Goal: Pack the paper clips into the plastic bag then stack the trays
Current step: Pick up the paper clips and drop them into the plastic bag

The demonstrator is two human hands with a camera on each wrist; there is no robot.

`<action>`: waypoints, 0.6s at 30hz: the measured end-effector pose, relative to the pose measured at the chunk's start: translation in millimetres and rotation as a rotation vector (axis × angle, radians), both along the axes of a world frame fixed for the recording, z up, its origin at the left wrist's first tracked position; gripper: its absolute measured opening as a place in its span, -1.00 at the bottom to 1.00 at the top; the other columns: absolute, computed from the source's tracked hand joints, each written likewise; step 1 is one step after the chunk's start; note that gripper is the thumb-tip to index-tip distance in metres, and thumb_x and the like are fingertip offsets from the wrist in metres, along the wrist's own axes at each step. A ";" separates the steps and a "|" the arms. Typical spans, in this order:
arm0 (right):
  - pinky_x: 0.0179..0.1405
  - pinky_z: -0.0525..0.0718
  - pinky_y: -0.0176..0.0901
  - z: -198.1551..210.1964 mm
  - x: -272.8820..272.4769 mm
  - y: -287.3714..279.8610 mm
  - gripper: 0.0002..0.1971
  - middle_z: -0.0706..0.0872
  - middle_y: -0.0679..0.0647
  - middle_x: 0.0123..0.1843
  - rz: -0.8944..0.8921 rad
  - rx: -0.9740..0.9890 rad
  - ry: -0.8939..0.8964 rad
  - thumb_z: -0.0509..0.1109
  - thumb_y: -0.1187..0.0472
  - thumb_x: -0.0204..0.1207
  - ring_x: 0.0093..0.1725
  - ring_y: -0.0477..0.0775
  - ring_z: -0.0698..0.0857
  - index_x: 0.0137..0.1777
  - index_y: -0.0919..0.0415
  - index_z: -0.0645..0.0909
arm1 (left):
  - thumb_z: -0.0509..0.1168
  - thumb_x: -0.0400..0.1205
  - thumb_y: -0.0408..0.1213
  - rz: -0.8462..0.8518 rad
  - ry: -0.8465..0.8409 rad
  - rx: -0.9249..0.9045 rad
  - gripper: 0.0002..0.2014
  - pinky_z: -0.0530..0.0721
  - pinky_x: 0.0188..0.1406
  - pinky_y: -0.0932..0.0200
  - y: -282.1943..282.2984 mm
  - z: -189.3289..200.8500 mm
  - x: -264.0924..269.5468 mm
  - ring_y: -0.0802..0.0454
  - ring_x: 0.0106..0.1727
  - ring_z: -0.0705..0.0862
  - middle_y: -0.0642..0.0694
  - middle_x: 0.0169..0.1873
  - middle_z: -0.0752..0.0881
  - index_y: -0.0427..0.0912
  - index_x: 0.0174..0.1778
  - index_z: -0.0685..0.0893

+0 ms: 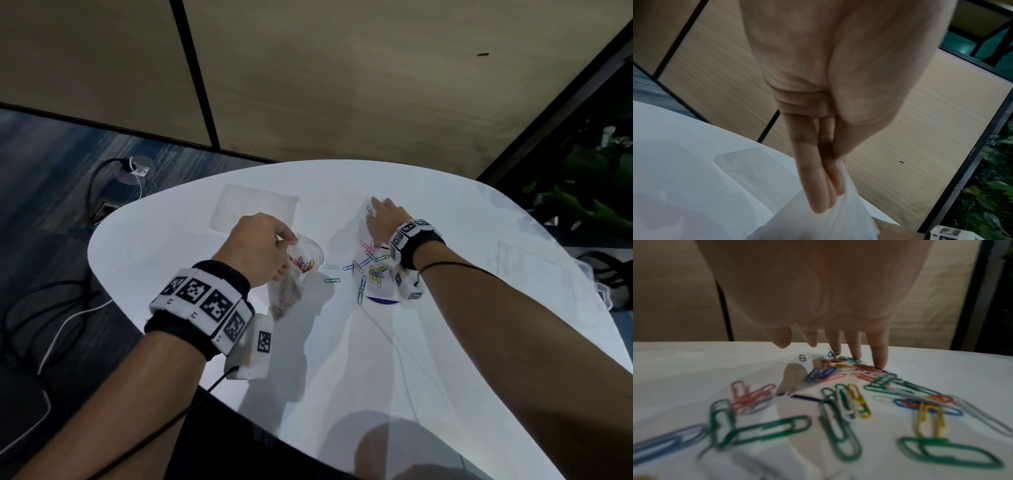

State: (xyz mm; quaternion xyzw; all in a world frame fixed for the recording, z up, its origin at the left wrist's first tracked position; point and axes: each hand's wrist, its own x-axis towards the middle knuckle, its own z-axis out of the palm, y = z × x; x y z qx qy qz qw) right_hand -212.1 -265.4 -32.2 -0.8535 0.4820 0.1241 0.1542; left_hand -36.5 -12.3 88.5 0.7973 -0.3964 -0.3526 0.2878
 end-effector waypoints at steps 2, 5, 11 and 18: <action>0.52 0.36 0.38 -4.8 3.9 8.6 -0.42 0.17 0.24 0.68 0.134 -0.036 0.052 0.06 -0.03 0.64 0.60 0.44 0.27 0.66 0.05 0.14 | 0.26 0.74 -0.43 0.002 -0.002 0.000 -0.80 0.89 -0.22 0.02 0.3 0.3 1.7 -0.11 -0.36 0.85 -0.25 -0.32 0.82 -0.24 0.13 0.79; 0.54 0.34 0.32 -9.0 -4.1 27.8 -0.50 0.14 0.33 0.69 0.248 -0.065 0.035 0.16 0.12 0.65 0.64 0.42 0.20 0.57 0.26 0.38 | 0.25 0.74 -0.44 0.000 0.005 0.000 -0.80 0.88 -0.25 0.05 -0.2 0.4 1.5 -0.11 -0.37 0.84 -0.26 -0.33 0.82 -0.24 0.13 0.78; -0.06 0.61 -0.02 -12.6 -40.3 35.5 -0.79 0.63 0.20 0.21 0.451 -0.236 0.023 0.28 0.34 0.58 0.07 0.28 0.66 0.16 0.33 0.63 | 0.24 0.74 -0.44 -0.024 -0.004 -0.002 -0.79 0.88 -0.22 0.02 -1.1 1.2 -1.6 -0.10 -0.38 0.84 -0.26 -0.31 0.81 -0.27 0.13 0.79; 0.03 0.74 -0.12 9.3 -57.6 38.7 -0.88 0.85 0.12 -0.14 -0.085 -0.094 -0.241 0.47 0.26 0.49 -0.10 0.12 0.78 -0.09 0.23 0.85 | 0.25 0.74 -0.45 -0.019 0.014 0.001 -0.80 0.87 -0.22 0.04 -2.9 3.1 -4.2 -0.11 -0.36 0.83 -0.26 -0.32 0.82 -0.27 0.15 0.77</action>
